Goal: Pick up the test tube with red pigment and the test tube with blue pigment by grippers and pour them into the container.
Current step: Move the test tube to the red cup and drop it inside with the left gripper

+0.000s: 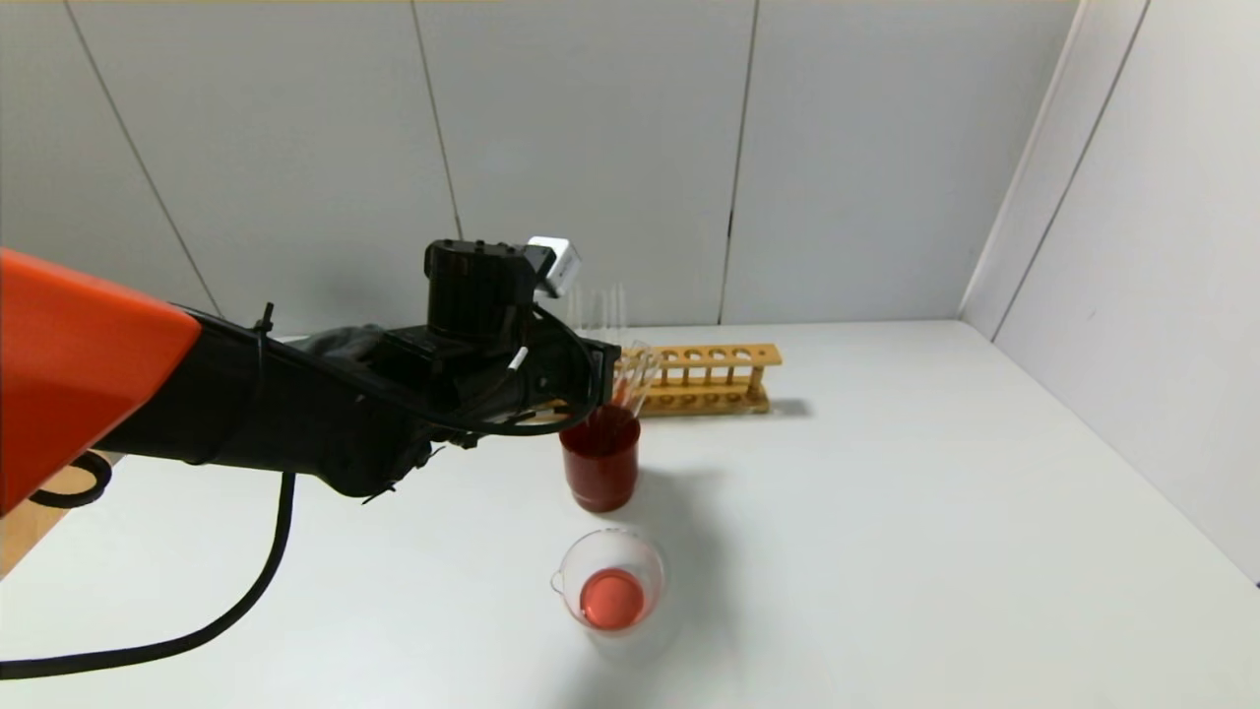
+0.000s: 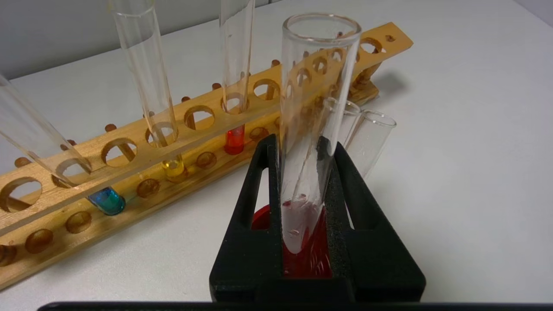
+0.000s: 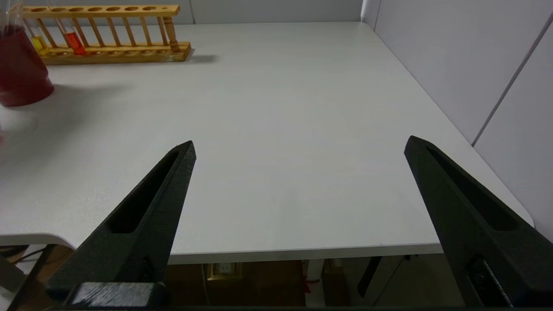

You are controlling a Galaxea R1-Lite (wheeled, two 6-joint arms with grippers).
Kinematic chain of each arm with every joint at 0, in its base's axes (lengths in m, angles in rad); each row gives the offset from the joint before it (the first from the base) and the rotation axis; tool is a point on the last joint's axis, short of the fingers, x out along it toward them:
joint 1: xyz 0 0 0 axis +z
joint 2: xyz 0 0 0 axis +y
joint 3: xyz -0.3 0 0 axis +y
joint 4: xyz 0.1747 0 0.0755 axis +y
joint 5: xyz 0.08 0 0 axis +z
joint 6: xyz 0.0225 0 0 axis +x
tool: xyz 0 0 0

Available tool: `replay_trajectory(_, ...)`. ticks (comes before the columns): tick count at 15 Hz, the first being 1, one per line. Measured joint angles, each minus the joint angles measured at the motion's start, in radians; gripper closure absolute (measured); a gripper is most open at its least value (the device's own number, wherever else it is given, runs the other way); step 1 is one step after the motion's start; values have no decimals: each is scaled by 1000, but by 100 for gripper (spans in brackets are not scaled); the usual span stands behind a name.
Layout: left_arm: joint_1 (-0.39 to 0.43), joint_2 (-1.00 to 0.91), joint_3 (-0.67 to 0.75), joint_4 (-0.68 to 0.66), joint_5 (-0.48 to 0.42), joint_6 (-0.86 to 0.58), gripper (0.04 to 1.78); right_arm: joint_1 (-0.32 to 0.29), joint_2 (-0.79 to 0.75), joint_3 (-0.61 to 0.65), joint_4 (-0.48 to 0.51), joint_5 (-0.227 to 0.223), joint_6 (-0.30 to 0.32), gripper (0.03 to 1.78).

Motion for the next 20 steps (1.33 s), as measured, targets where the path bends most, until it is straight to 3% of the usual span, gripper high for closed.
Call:
replay_trajectory(7,0,7,6,-7,-2,1,149,0,0,0,0,0,0,11)
replay_trajectory(10,-1,7,6,-7,0,5,138,0,0,0,0,0,0,11)
replay_trajectory(12,-1,7,6,-7,0,5,117,0,0,0,0,0,0,11)
replay_trajectory(17,-3,4,0,-7,-1,7,38,0,0,0,0,0,0,11)
replay_trajectory(20,-3,-24,-5,-11,1,35,12,0,0,0,0,0,0,11)
